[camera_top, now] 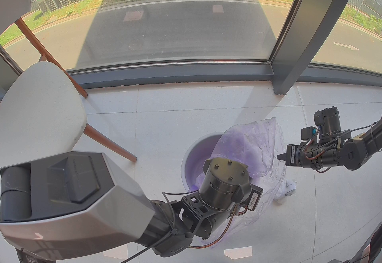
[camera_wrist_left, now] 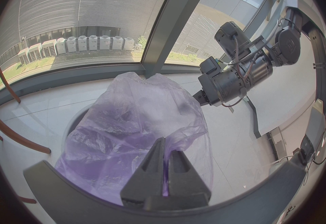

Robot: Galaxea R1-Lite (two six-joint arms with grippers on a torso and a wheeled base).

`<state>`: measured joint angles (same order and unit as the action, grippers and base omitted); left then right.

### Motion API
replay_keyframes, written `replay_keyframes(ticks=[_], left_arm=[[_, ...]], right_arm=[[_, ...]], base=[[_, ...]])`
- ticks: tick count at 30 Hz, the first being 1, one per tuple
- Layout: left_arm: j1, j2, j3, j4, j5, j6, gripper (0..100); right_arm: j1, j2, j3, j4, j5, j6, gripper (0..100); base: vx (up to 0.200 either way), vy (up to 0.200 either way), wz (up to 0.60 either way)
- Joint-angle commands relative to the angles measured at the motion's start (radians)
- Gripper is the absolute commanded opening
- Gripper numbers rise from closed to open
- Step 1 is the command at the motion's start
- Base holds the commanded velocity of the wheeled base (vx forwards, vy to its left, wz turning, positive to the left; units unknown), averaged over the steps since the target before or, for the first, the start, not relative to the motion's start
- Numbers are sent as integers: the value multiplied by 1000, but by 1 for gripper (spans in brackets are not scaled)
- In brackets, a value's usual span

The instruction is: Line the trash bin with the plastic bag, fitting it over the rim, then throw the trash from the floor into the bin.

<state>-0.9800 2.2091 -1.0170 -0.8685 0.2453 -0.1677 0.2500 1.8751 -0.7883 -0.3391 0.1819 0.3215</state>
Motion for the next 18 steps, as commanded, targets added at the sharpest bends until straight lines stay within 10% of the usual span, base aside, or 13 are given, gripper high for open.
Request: replay_keyframes(ticks=[1, 18], left_arm=[[3, -12, -3, -1, 12, -1, 0], [165, -98, 38, 11, 20, -44, 0]], right_arm=[[-1, -8, 8, 0, 1, -2, 0], [-26, -99, 126, -83, 10, -48, 0]], base=[[0, 0, 0], [0, 0, 0]])
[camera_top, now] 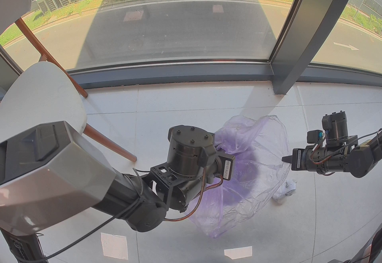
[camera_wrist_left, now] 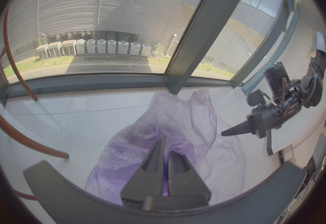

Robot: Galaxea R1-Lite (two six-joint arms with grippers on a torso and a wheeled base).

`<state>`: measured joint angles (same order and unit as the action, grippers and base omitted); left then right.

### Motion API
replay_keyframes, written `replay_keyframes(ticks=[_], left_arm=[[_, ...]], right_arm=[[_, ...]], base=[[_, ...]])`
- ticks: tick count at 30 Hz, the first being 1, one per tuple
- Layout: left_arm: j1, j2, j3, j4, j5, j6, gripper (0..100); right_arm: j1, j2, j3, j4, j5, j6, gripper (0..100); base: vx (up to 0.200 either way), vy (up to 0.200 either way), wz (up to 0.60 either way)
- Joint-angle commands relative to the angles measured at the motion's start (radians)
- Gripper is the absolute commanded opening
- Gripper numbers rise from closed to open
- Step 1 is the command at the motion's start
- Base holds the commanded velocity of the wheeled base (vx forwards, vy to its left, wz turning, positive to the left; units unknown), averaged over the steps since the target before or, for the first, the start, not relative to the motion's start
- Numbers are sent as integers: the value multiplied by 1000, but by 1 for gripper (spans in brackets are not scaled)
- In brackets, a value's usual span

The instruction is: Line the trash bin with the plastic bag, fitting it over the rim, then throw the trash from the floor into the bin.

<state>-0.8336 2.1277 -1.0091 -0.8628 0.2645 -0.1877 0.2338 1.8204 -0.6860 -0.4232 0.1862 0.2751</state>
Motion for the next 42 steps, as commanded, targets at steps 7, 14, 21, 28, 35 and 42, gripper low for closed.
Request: replay_keyframes(ticks=[7, 14, 21, 28, 35, 42], left_arm=[[-4, -68, 149, 27, 15, -115, 0], [-4, -69, 106, 11, 6, -125, 0], [4, -12, -59, -10, 15, -125, 0], [22, 90, -117, -90, 22, -119, 0], [48, 113, -91, -131, 21, -121, 0], [102, 109, -12, -170, 18, -122, 0]], right_arm=[[-31, -133, 125, -3, 27, -62, 0], [-114, -181, 149, -5, 78, -126, 0], [-142, -208, 152, -6, 78, -131, 0], [-142, -199, 146, -80, 78, -128, 0], [-136, -199, 160, -164, 79, -126, 0], [-120, -182, 227, -166, 81, -131, 0]], base=[[0, 0, 0], [0, 0, 0], [0, 0, 0], [0, 0, 0], [0, 0, 0], [0, 0, 0]])
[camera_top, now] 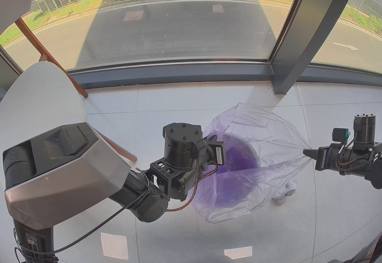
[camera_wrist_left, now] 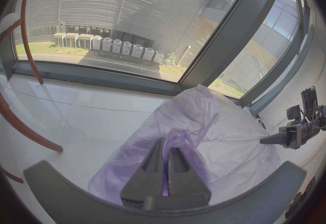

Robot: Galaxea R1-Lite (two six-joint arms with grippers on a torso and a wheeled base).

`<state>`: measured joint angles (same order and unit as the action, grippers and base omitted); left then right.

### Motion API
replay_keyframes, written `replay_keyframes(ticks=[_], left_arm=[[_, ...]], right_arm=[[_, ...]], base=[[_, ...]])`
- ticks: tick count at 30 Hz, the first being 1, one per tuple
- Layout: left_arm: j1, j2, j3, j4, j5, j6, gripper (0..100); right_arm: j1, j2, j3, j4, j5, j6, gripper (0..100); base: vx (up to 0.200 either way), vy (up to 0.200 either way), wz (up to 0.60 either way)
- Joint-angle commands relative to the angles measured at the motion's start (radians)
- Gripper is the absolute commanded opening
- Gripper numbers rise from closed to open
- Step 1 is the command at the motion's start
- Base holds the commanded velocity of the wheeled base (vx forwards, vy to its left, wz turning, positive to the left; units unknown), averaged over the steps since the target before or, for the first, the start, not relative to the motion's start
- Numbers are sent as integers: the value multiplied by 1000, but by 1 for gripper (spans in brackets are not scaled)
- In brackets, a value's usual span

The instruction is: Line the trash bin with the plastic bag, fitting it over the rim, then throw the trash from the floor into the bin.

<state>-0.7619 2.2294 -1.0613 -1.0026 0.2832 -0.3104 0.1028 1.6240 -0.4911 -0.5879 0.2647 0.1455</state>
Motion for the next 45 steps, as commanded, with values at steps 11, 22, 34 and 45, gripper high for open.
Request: replay_keyframes(ticks=[11, 22, 34, 45], left_arm=[[92, 4, 110, -82, -2, 4, 0], [96, 12, 78, -50, -2, 2, 0], [158, 21, -120, 151, 1, 2, 0], [205, 56, -160, 231, 19, 5, 0]], right_arm=[[38, 175, -49, -55, -2, 2, 0], [32, 355, -187, -139, -7, 6, 0], [-14, 479, -366, -184, -9, 8, 0], [-32, 539, -393, -199, -12, 9, 0]], base=[[0, 0, 0], [0, 0, 0], [0, 0, 0], [0, 0, 0]])
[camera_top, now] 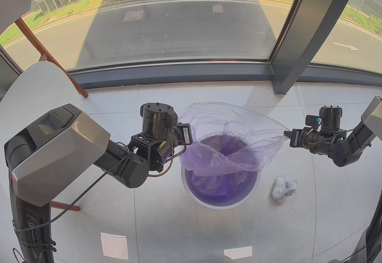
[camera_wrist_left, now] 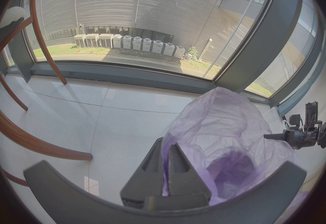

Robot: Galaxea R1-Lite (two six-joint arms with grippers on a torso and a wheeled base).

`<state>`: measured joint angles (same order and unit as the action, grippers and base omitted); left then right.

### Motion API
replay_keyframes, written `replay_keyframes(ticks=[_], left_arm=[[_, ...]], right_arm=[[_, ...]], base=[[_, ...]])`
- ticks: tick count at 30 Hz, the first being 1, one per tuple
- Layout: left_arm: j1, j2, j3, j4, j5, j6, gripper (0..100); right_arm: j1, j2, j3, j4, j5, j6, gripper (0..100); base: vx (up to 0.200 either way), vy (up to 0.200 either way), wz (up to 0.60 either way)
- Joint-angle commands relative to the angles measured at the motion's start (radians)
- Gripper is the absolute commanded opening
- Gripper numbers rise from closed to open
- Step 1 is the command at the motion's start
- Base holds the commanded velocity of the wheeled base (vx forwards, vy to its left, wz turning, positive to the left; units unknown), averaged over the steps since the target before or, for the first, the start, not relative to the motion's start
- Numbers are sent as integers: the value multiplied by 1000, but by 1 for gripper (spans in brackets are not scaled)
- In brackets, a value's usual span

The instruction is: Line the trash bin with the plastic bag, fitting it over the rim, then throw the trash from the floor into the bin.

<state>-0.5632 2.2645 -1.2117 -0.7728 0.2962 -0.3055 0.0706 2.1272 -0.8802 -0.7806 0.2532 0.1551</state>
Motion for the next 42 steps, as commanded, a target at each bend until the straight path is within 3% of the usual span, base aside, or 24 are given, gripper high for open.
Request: replay_keyframes(ticks=[1, 11, 27, 37, 42], left_arm=[[6, 24, -11, 4, 12, 2, 0], [0, 49, 6, 21, 18, 0, 0], [9, 44, 146, 13, 17, -6, 0], [37, 46, 170, 10, 17, -12, 0], [48, 44, 175, 10, 17, -37, 0]], right_arm=[[0, 43, -3, -15, 0, 0, 0], [20, 97, -8, -58, -5, -2, 0], [26, 135, 86, -65, 0, -9, 0], [34, 169, 159, -236, 9, -5, 0], [31, 174, 158, -253, 11, -3, 0]], base=[[0, 0, 0], [0, 0, 0], [0, 0, 0], [0, 0, 0], [0, 0, 0]])
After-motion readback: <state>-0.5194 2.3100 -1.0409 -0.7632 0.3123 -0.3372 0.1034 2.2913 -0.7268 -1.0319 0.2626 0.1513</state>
